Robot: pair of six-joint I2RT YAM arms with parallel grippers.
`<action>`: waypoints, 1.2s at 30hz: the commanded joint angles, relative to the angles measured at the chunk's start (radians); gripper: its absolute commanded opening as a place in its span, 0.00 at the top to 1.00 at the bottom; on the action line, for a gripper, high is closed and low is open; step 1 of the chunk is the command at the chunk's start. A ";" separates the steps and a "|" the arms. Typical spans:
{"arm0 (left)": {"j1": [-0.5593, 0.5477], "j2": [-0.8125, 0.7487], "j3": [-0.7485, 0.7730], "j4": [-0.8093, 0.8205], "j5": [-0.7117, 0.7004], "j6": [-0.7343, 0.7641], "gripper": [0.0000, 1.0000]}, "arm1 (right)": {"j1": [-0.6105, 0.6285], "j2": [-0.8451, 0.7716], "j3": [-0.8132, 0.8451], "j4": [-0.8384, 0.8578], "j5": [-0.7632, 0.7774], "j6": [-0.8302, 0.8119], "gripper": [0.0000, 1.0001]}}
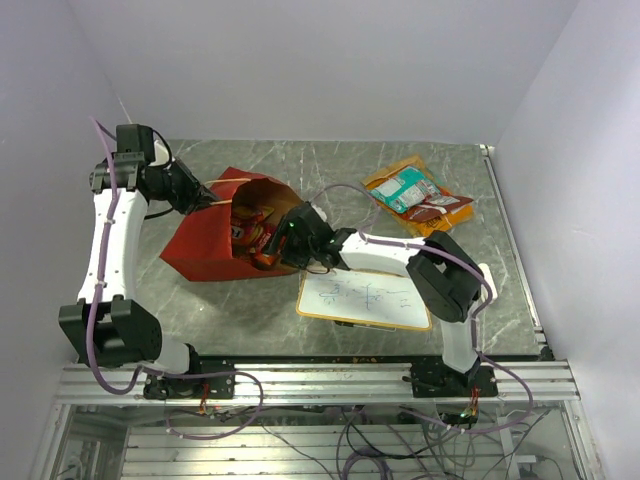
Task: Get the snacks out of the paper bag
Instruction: Take out the snack from the paper bag.
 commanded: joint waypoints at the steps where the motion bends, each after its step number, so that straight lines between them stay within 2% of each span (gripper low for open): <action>1: -0.005 -0.035 -0.018 0.023 0.000 -0.018 0.93 | 0.006 0.029 0.060 -0.029 0.034 0.039 0.38; 5: -0.006 -0.044 -0.022 0.009 -0.009 -0.008 0.93 | 0.010 0.066 0.102 -0.058 0.054 0.049 0.39; 12: -0.005 -0.069 -0.050 -0.001 -0.016 -0.002 0.93 | 0.024 0.123 0.177 -0.099 0.078 0.062 0.50; 17: -0.007 -0.076 -0.033 -0.024 -0.034 0.016 0.93 | 0.032 0.120 0.175 -0.114 0.099 0.054 0.46; 21: -0.008 -0.091 -0.056 -0.020 -0.030 0.015 0.93 | 0.040 0.128 0.181 -0.122 0.114 0.055 0.48; 25: -0.007 -0.111 -0.084 -0.037 -0.043 0.028 0.93 | 0.041 0.126 0.182 -0.127 0.149 0.042 0.55; 29: -0.007 -0.130 -0.102 -0.075 -0.081 0.062 0.93 | 0.038 0.104 0.171 -0.093 0.202 -0.021 0.68; 33: -0.006 -0.146 -0.114 -0.096 -0.114 0.071 0.93 | 0.036 0.086 0.190 -0.054 0.230 -0.096 0.87; 36: -0.007 -0.138 -0.084 -0.102 -0.138 0.075 0.93 | 0.036 0.066 0.218 -0.029 0.236 -0.159 0.98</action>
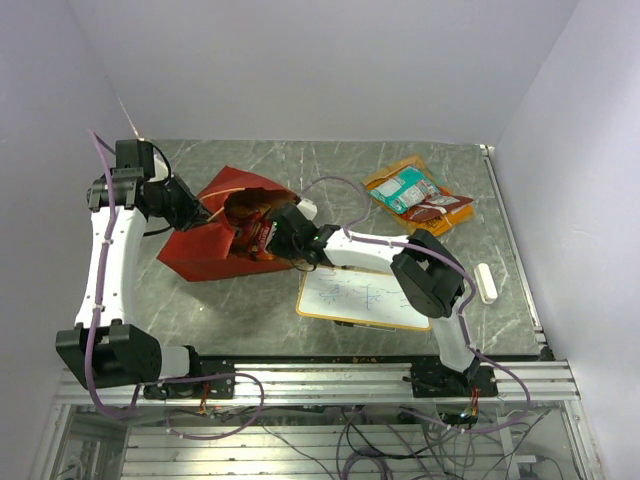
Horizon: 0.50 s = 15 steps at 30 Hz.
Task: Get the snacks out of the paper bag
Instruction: Take out the snack from the paper bag.
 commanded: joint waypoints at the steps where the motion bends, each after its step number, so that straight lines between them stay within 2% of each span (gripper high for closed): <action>1: -0.006 -0.009 0.038 -0.052 -0.076 0.033 0.93 | 0.002 -0.060 0.057 0.064 0.066 -0.128 1.00; 9: -0.005 0.086 0.251 -0.102 -0.163 0.070 0.93 | 0.002 -0.164 0.098 0.088 0.060 -0.329 1.00; 15: -0.006 0.136 0.331 -0.122 -0.190 0.090 0.93 | 0.002 -0.201 0.159 0.046 0.027 -0.456 1.00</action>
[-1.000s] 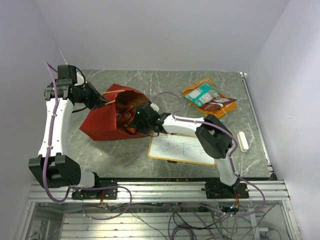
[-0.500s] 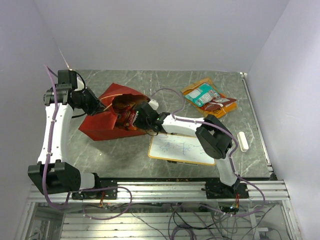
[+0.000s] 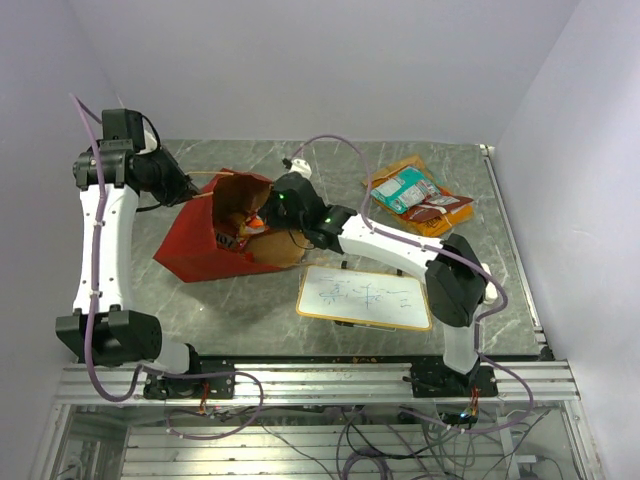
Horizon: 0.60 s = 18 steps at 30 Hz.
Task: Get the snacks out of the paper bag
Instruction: Take out the snack from the paper bag.
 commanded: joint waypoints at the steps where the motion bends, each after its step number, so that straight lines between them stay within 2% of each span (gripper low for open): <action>1: -0.004 0.040 0.077 -0.050 -0.056 0.041 0.93 | 0.002 -0.071 0.059 0.022 -0.007 -0.141 1.00; 10: -0.004 0.144 0.254 -0.110 -0.104 0.131 0.93 | 0.002 -0.173 0.102 -0.020 -0.111 -0.370 1.00; 14: -0.003 0.177 0.345 -0.133 -0.120 0.166 0.93 | -0.007 -0.267 0.039 -0.008 -0.155 -0.493 1.00; 18: -0.003 0.191 0.359 -0.122 -0.076 0.154 0.93 | -0.024 -0.374 -0.043 0.019 -0.201 -0.626 1.00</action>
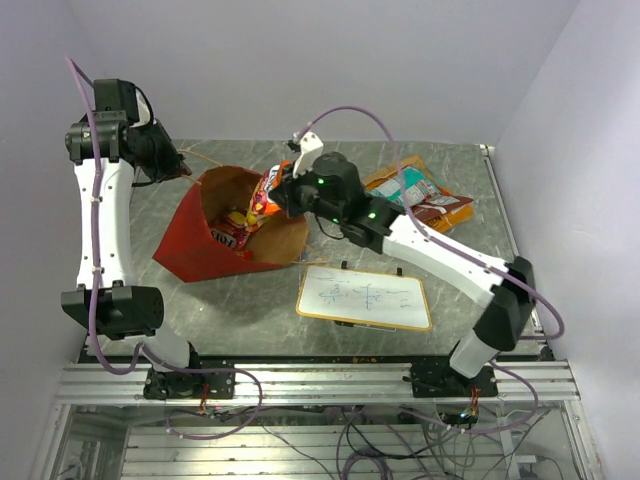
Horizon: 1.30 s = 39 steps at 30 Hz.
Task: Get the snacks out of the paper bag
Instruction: Take out the snack from the paper bag, then place the snack at the center of the board.
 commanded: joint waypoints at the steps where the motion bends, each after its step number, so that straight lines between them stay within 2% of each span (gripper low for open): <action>1: -0.004 0.008 0.031 -0.006 0.029 0.015 0.93 | -0.019 -0.141 -0.064 0.064 -0.037 -0.197 1.00; 7: -0.003 0.018 0.024 0.031 0.088 -0.007 0.93 | -0.093 -0.242 -0.094 -0.027 0.023 -0.244 1.00; 16: -0.004 0.021 0.007 0.077 0.132 -0.031 0.93 | -0.417 -0.350 -0.209 -0.046 0.006 -0.153 1.00; 27: -0.004 0.030 -0.016 0.108 0.179 -0.033 0.93 | -0.740 -0.250 -0.205 -0.061 -0.068 -0.092 1.00; 35: -0.003 0.053 -0.012 0.126 0.217 -0.045 0.93 | -0.835 -0.198 -0.273 0.007 -0.013 -0.061 1.00; 39: -0.004 0.077 0.009 0.124 0.242 -0.047 0.93 | -0.871 -0.206 -0.306 -0.023 0.027 -0.049 1.00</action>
